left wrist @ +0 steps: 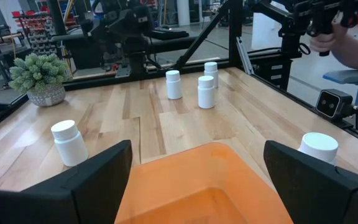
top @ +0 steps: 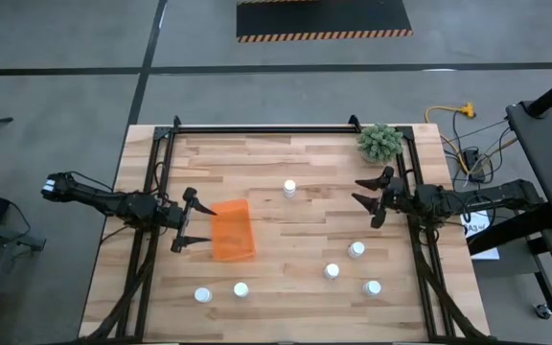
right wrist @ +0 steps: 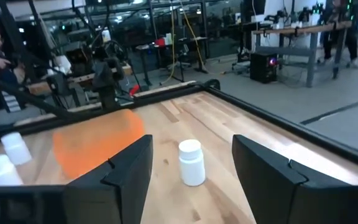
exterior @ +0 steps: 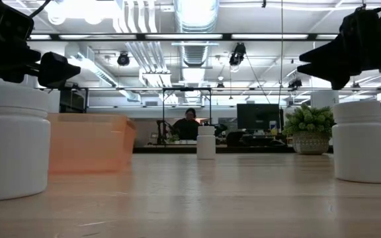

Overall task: Pick and place pill bottles into a basket
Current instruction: Put the white medicine bottle into the orange bin

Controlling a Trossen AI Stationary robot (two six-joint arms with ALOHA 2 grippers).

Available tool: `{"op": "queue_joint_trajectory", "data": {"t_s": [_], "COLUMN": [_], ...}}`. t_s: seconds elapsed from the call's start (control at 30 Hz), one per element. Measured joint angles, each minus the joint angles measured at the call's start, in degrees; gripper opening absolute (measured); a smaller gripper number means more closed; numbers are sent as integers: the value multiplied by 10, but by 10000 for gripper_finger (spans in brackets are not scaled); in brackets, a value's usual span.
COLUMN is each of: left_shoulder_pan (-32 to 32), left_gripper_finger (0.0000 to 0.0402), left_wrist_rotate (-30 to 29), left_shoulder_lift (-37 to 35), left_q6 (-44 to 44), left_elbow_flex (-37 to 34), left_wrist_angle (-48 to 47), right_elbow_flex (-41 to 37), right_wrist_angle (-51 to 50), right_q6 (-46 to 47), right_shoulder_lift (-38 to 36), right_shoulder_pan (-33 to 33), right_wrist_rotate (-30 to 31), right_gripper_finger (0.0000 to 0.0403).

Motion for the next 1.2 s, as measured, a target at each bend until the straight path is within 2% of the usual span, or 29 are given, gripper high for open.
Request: {"op": "queue_joint_trajectory", "data": {"t_s": [0.13, 0.37, 0.53, 0.63, 0.73, 0.93, 1.03, 1.2], "left_shoulder_pan": [0, 0, 0, 0, 0, 0, 0, 0], "left_gripper_finger": [345, 345, 345, 345, 345, 345, 345, 345], "left_wrist_rotate": [0, 0, 0, 0, 0, 0, 0, 0], "left_shoulder_lift": [0, 0, 0, 0, 0, 0, 0, 0], "left_q6": [0, 0, 0, 0, 0, 0, 0, 0], "left_elbow_flex": [0, 0, 0, 0, 0, 0, 0, 0], "left_wrist_angle": [0, 0, 0, 0, 0, 0, 0, 0], "right_elbow_flex": [0, 0, 0, 27, 85, 246, 325, 437], "right_wrist_angle": [20, 175, 238, 221, 144, -126, -258, -414], "right_q6": [26, -40, -79, -87, -104, -114, -93, -51], "right_shoulder_lift": [0, 0, 0, 1, 1, 24, 49, 110], "right_shoulder_pan": [0, 0, 0, 0, 0, 0, 0, 0], "right_wrist_rotate": [-25, -174, -189, -193, -210, -224, -225, -250], "right_gripper_finger": [210, 210, 210, 210, 210, 210, 210, 210]}}
